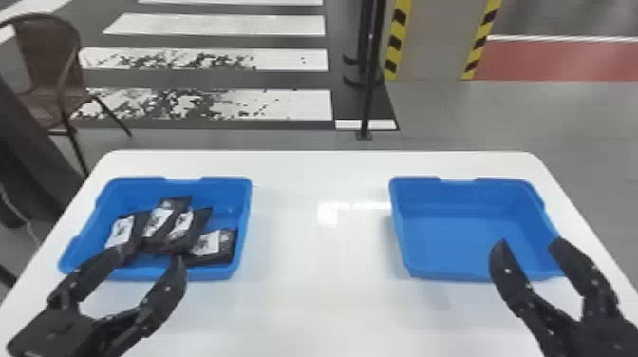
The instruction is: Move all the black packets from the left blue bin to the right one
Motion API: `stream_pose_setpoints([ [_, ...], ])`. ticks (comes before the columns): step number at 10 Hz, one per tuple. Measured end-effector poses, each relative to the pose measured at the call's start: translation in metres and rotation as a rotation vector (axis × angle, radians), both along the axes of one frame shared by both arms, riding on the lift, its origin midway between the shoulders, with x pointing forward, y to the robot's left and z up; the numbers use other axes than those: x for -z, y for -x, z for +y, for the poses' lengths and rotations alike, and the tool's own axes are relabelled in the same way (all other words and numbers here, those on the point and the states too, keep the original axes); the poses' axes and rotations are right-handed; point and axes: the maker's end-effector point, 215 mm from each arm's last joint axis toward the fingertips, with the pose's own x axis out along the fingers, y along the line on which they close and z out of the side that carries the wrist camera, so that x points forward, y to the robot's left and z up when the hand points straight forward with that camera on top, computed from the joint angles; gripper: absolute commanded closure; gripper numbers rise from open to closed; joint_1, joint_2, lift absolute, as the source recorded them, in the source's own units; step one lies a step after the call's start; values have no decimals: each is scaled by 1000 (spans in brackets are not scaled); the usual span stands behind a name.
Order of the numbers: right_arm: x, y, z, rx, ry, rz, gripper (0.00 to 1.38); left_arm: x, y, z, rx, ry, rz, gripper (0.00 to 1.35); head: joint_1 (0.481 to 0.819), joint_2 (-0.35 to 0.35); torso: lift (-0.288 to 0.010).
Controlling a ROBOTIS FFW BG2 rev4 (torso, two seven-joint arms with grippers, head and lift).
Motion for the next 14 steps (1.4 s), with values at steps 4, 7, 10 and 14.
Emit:
stream_pose_setpoints([
  [4, 0, 0, 0, -1, -4, -1, 355, 0, 0, 0, 0, 0, 0, 150, 695, -10, -140],
  [7, 0, 1, 0, -1, -6, 1, 355, 1, 0, 0, 0, 0, 2, 150, 695, -10, -140],
  [10, 2, 1, -1, 1, -14, 5, 355, -1, -1, 3, -4, -5, -4, 145, 695, -7, -140],
  [14, 4, 1, 0, 0, -23, 7, 355, 0, -18, 26, -42, -73, 2, 144, 695, 29, -140],
])
